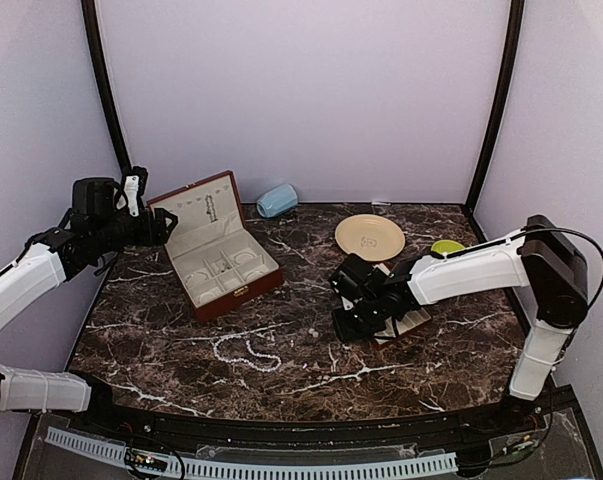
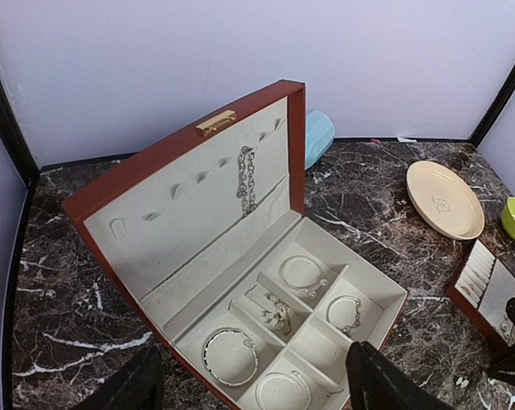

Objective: Organize the mixed jewelry
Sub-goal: Pick up the earring from the center of the board.

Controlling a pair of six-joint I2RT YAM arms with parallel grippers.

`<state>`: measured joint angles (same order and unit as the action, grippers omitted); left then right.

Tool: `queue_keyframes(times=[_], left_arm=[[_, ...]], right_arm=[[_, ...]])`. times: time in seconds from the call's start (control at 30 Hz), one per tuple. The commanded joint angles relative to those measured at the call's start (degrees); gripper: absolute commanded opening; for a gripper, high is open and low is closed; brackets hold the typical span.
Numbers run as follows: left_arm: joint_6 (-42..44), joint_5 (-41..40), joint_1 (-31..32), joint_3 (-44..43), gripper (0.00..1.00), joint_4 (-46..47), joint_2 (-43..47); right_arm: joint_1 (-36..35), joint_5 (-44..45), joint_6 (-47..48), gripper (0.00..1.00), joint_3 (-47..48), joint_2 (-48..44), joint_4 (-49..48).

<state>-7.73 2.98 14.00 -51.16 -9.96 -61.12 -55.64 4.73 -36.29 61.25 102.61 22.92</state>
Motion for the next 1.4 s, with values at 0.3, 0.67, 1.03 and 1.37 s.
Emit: queue_keyframes(times=[0.3,0.67,1.03,1.37], left_arm=[[-0.18,1.06,-0.2,0.89,0.76,0.9,0.57],[-0.19,1.2,-0.2,0.96,0.76,0.91,0.72],[0.6,0.16,-0.2,0.97,0.76,0.9,0.78],[0.69,3.81,-0.07,2.47,0.82,3.25,1.79]], right_arm=[[-0.61,-0.21,-0.27,0.15,0.11,1.84,-1.86],[-0.61,0.32,0.28,0.09,0.54,2.7,-2.41],[-0.53,-0.11,-0.35,0.0,-0.05,0.05,-4.96],[2.75,-3.72,0.37,0.0,-5.21,-5.58,-11.26]])
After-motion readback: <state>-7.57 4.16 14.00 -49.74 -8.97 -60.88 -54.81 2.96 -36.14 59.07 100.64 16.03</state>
